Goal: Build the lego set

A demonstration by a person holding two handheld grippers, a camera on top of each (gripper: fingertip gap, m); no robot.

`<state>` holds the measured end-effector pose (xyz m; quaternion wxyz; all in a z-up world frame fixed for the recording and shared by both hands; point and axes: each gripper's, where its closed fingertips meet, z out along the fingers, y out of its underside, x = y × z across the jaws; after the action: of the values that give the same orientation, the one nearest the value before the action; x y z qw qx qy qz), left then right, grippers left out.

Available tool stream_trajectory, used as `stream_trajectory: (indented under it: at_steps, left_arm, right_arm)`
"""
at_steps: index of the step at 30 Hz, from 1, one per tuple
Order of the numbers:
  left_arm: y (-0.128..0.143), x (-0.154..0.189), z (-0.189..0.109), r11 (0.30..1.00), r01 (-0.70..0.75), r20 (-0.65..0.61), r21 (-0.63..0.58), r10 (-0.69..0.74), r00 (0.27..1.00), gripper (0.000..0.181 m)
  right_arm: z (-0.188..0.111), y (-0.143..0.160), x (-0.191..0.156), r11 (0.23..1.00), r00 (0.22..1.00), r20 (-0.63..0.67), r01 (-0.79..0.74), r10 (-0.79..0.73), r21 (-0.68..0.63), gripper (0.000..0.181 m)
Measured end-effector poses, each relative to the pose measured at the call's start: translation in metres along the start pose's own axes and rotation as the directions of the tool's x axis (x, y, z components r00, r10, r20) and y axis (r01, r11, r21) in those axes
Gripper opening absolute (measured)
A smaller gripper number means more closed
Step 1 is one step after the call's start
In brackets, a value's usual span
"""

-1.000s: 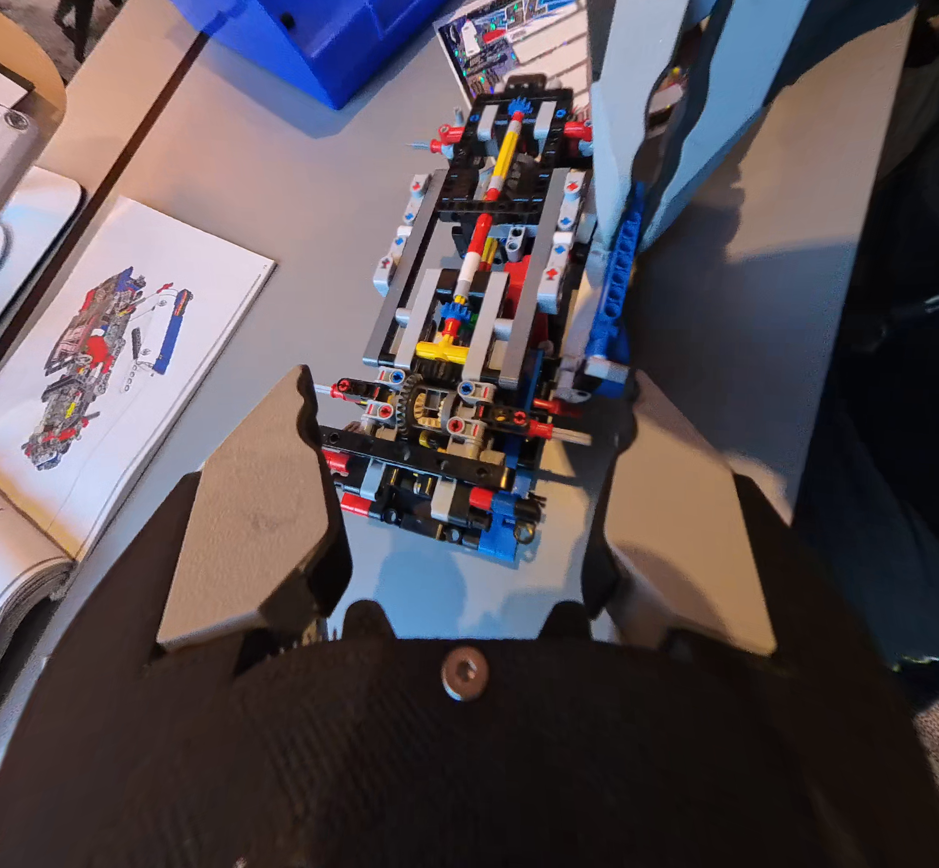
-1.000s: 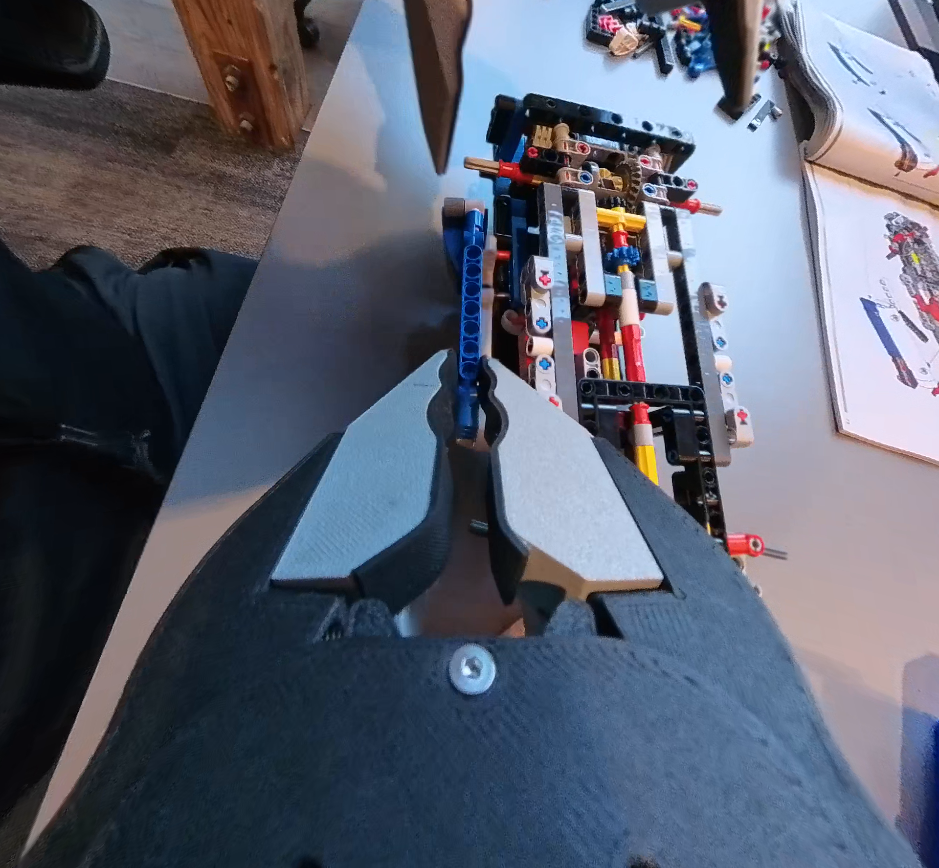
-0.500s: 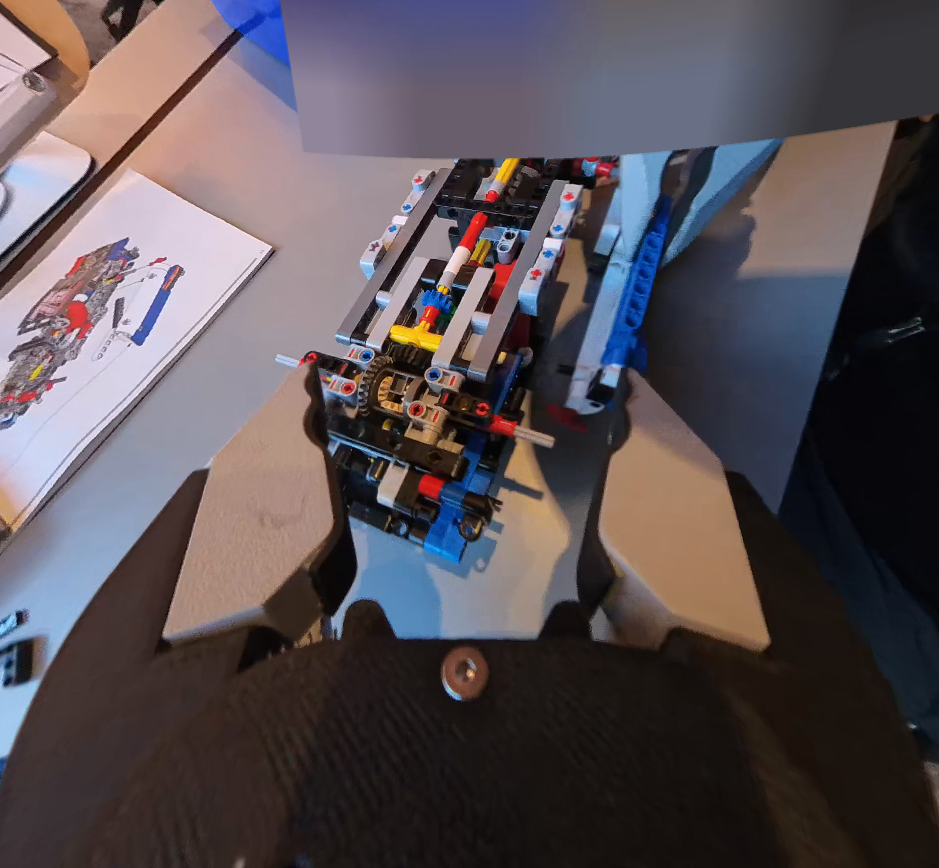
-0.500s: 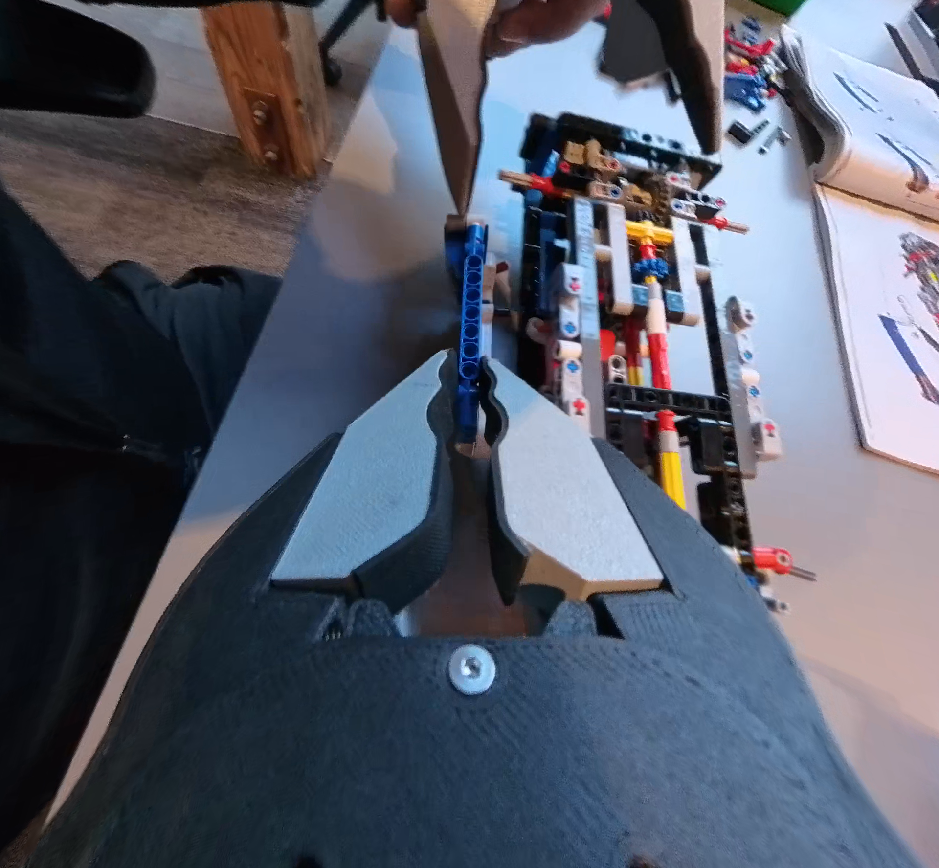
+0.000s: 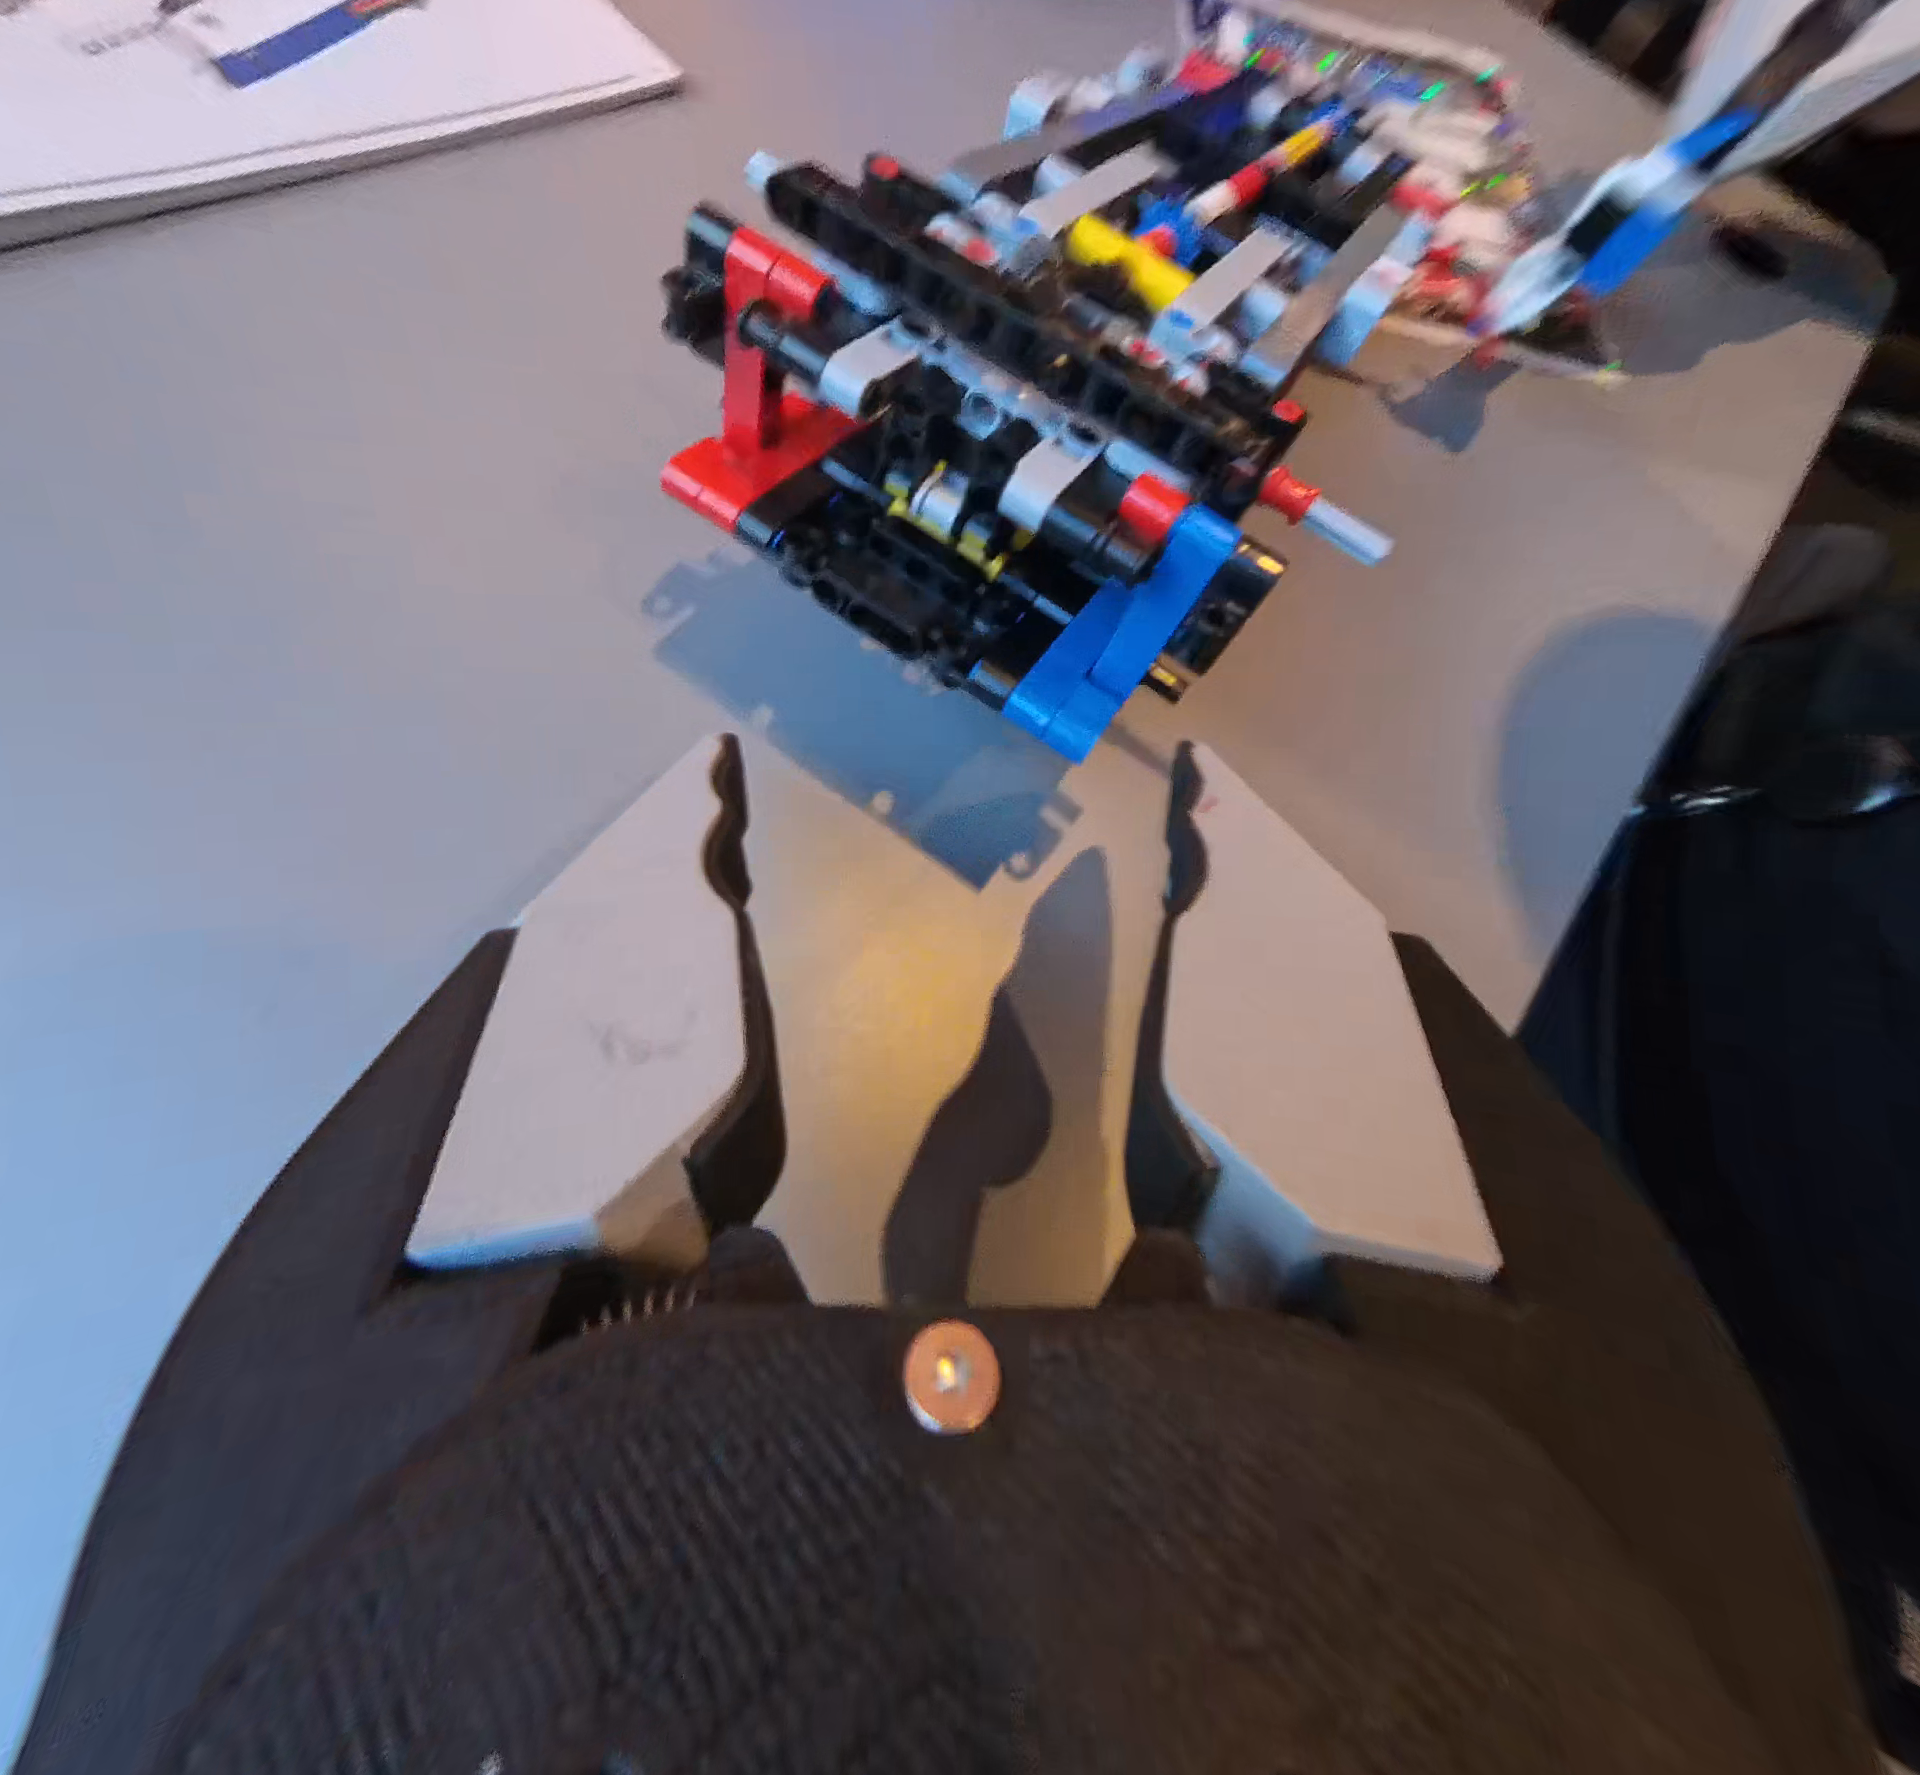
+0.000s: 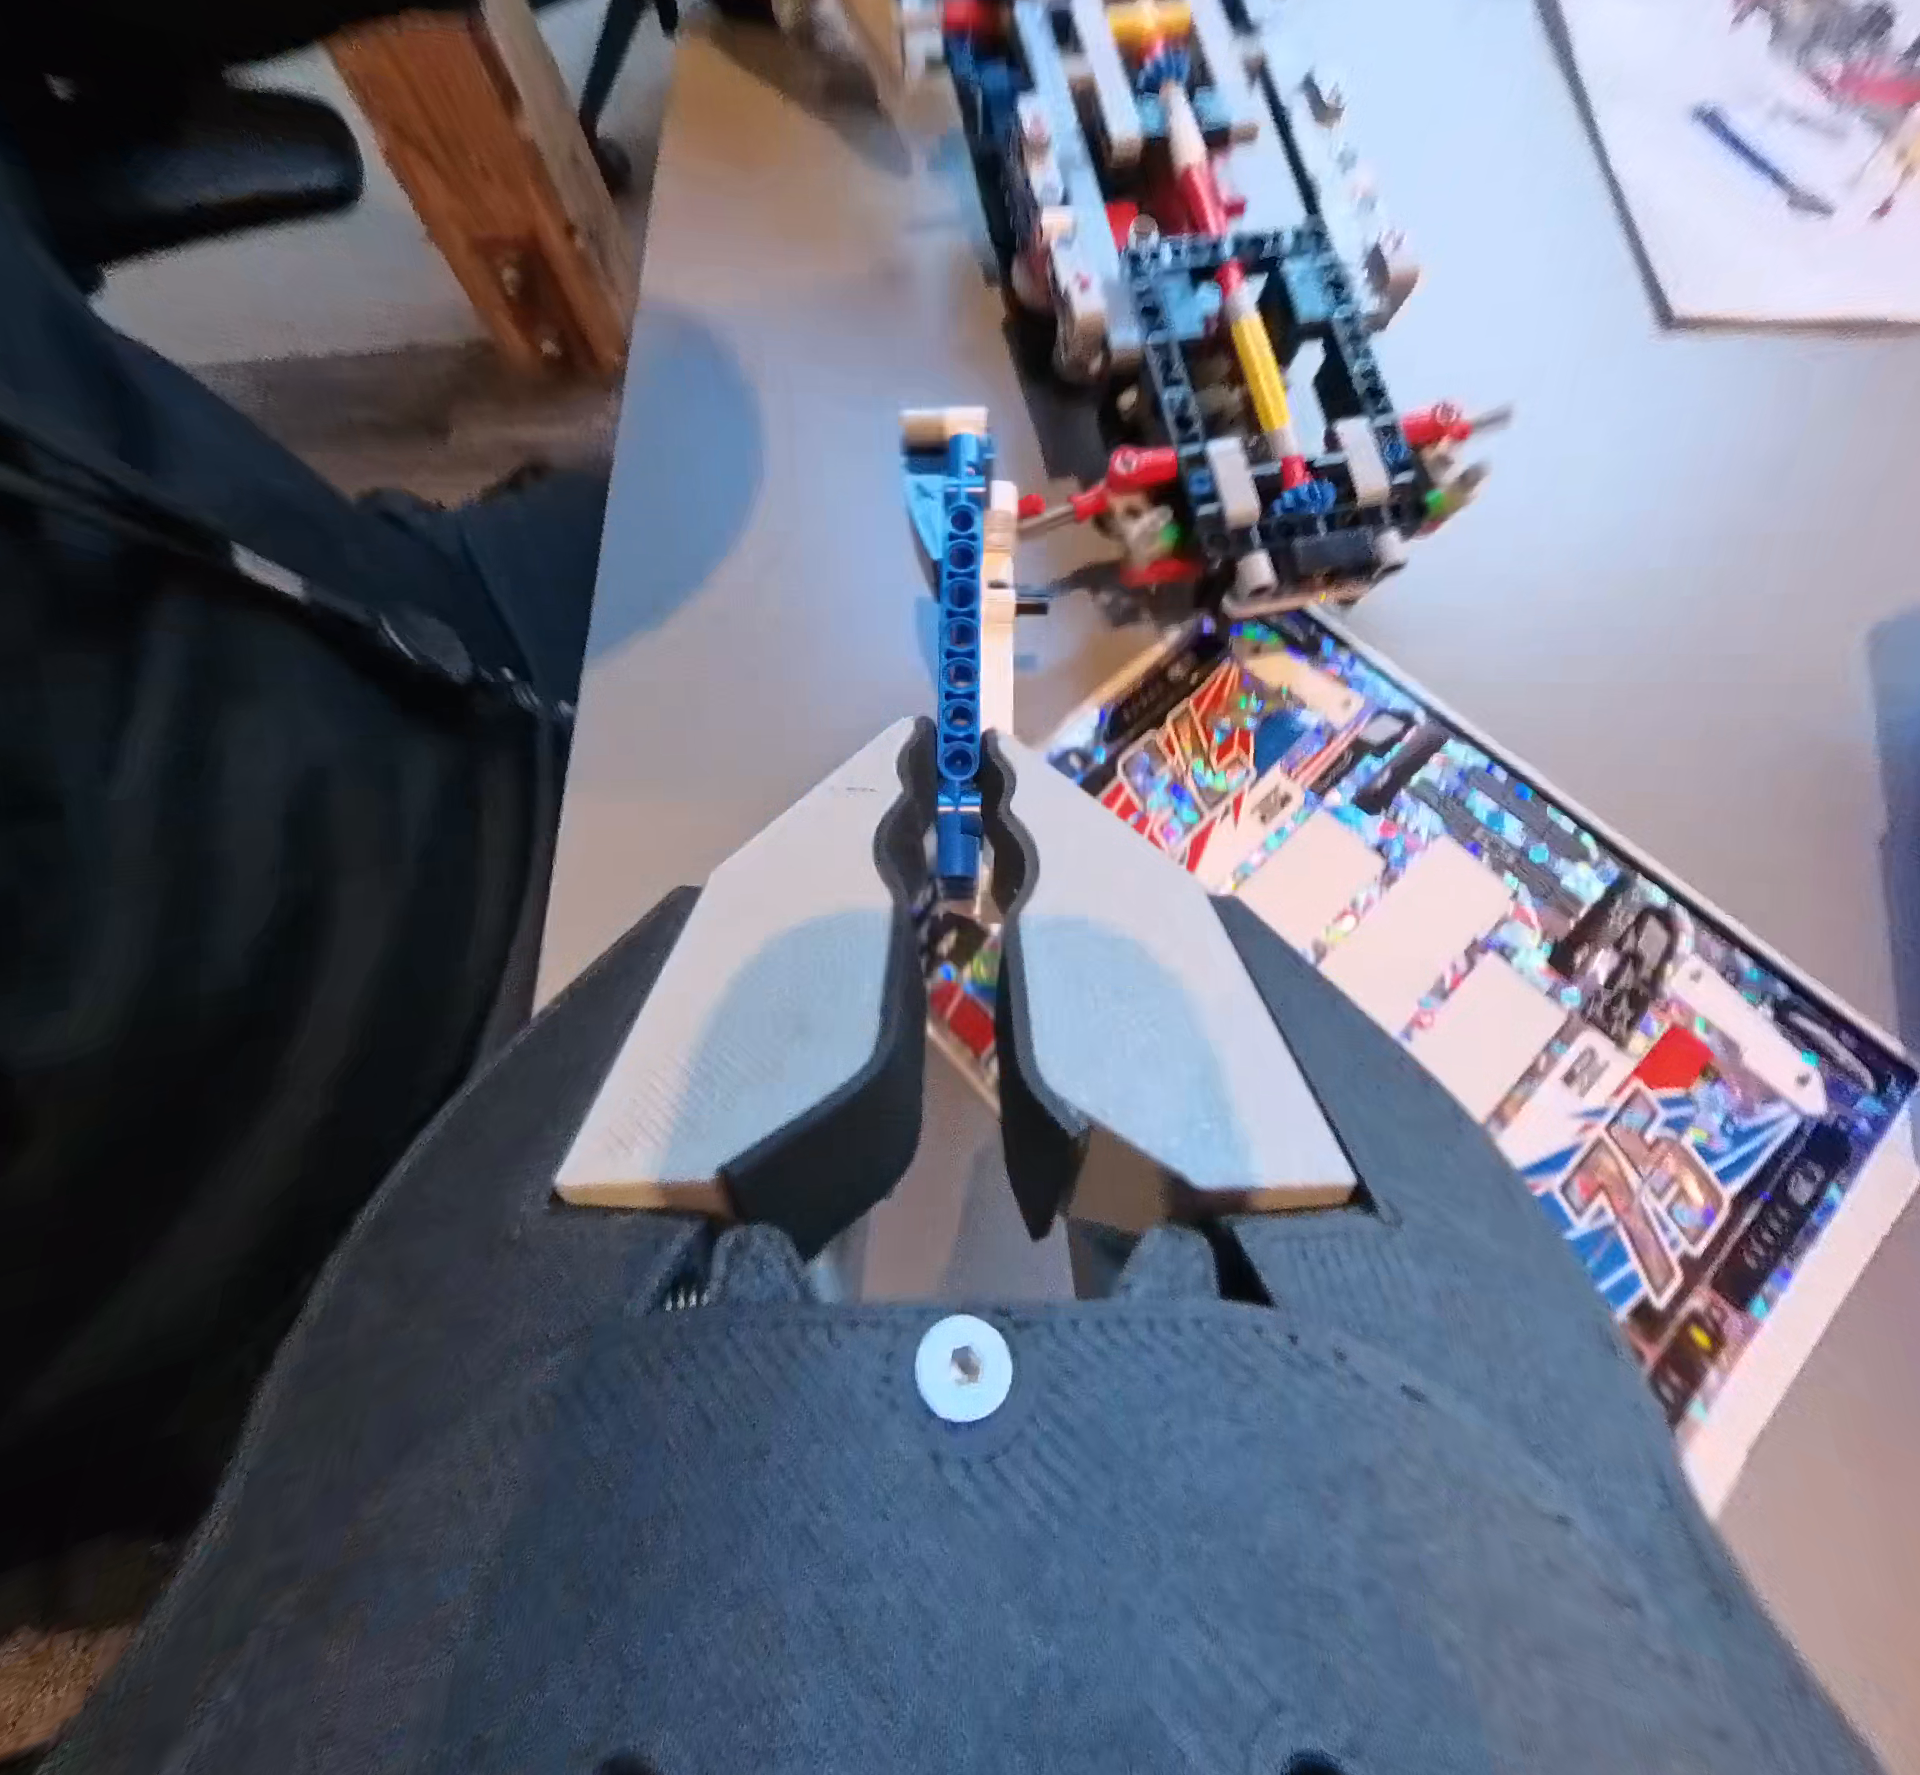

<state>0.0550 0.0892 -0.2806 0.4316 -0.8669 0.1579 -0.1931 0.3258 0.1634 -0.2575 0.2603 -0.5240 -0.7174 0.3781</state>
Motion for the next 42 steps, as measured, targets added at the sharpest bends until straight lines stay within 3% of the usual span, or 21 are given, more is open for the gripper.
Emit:
stream_trajectory:
  at_steps: [2, 6, 10, 16, 19, 22, 25, 28, 31, 35, 39, 42]
  left_arm:
    - [-0.007, 0.011, 0.002, 1.000, 0.002, -0.070, 0.020, -0.001, 0.998, 0.067]
    - [-0.010, 0.014, 0.011, 0.998, 0.056, -0.131, -0.001, -0.055, 0.990, 0.063]
    - [-0.013, 0.028, 0.013, 0.994, 0.110, -0.195, 0.026, -0.103, 0.975, 0.062]
    - [-0.010, 0.028, 0.014, 0.993, 0.113, -0.165, 0.017, -0.109, 0.980, 0.054]
    - [-0.010, 0.027, 0.013, 0.993, 0.118, -0.160, 0.021, -0.113, 0.981, 0.054]
    - [-0.009, 0.027, 0.014, 0.994, 0.110, -0.159, 0.017, -0.106, 0.981, 0.054]
    - [-0.008, 0.029, 0.014, 0.995, 0.103, -0.155, 0.009, -0.100, 0.983, 0.055]
    - [-0.004, 0.030, 0.014, 0.996, 0.094, -0.144, -0.007, -0.094, 0.985, 0.055]
    - [0.001, 0.031, 0.014, 0.996, 0.089, -0.135, -0.029, -0.092, 0.987, 0.057]
    - [0.002, 0.032, 0.014, 0.995, 0.097, -0.146, -0.033, -0.101, 0.984, 0.058]
    - [0.002, 0.034, 0.014, 0.990, 0.129, -0.196, -0.048, -0.136, 0.971, 0.058]
    - [-0.001, 0.032, 0.012, 0.990, 0.142, -0.205, -0.028, -0.144, 0.968, 0.054]
  right_arm:
    - [0.002, 0.013, 0.004, 0.998, 1.000, -0.016, 0.023, -0.024, -0.060, 0.004]
    - [0.001, 0.016, 0.012, 0.993, 0.998, -0.024, 0.058, -0.060, -0.104, 0.004]
    - [-0.006, 0.009, 0.003, 0.973, 0.978, -0.060, 0.190, -0.199, -0.133, 0.004]
    - [-0.033, 0.000, 0.004, 0.872, 0.845, -0.260, 0.393, -0.467, -0.292, 0.004]
    - [-0.046, 0.015, 0.022, 0.834, 0.805, -0.308, 0.368, -0.507, -0.410, 0.004]
    - [-0.036, 0.044, 0.037, 0.803, 0.823, -0.282, 0.307, -0.494, -0.511, 0.005]
    - [-0.023, 0.064, 0.045, 0.774, 0.834, -0.249, 0.288, -0.492, -0.565, 0.008]
    - [-0.018, 0.070, 0.044, 0.786, 0.860, -0.238, 0.256, -0.451, -0.563, 0.024]
    - [-0.019, 0.055, 0.036, 0.833, 0.896, -0.216, 0.242, -0.389, -0.497, 0.043]
    - [-0.016, 0.003, 0.022, 0.922, 0.951, -0.137, 0.223, -0.277, -0.316, 0.080]
    - [0.021, -0.075, 0.021, 0.957, 0.962, -0.035, 0.265, -0.271, -0.115, 0.087]
    - [0.062, -0.093, 0.046, 0.951, 0.964, -0.024, 0.256, -0.264, -0.172, 0.089]
